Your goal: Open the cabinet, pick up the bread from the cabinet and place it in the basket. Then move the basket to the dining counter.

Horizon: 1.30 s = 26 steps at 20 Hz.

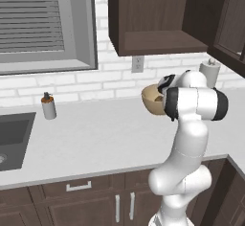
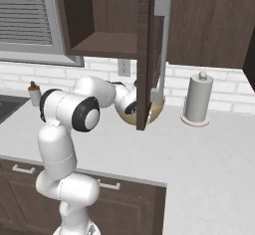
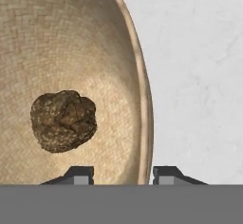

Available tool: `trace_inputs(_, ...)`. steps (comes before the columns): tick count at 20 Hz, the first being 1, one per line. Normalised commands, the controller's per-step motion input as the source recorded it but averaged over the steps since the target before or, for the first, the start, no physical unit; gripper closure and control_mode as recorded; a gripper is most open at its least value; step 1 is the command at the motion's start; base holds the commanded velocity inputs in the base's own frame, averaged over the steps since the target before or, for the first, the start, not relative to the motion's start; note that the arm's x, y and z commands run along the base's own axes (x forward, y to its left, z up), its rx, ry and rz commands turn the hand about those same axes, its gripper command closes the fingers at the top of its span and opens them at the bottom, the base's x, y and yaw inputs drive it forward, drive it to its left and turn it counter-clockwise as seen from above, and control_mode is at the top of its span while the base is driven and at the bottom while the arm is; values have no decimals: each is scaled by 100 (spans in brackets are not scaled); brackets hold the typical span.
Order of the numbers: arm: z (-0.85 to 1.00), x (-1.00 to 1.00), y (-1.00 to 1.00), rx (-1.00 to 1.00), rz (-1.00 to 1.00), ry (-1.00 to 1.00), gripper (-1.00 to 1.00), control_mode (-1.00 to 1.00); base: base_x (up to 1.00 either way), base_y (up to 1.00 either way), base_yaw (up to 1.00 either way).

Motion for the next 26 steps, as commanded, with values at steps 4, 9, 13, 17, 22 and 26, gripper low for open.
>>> trace_inputs(4, -34, -26, 50, -7, 0, -1, 100, -100, 0, 0, 0)
trace_inputs(9, -7, -74, 76, -14, 0, -8, 100, -100, 0, 0, 0)
trace_inputs(13, 54, -64, 49, -8, 8, 9, 100, -100, 0, 0, 0)
trace_inputs(17, 94, -72, 31, -1, 13, 18, 100, -100, 0, 0, 0)
trace_inputs(22, 86, -66, 49, 2, 12, 21, 100, -100, 0, 0, 0)
trace_inputs(26, 43, -71, 50, 9, 8, 3, 100, -100, 0, 0, 0)
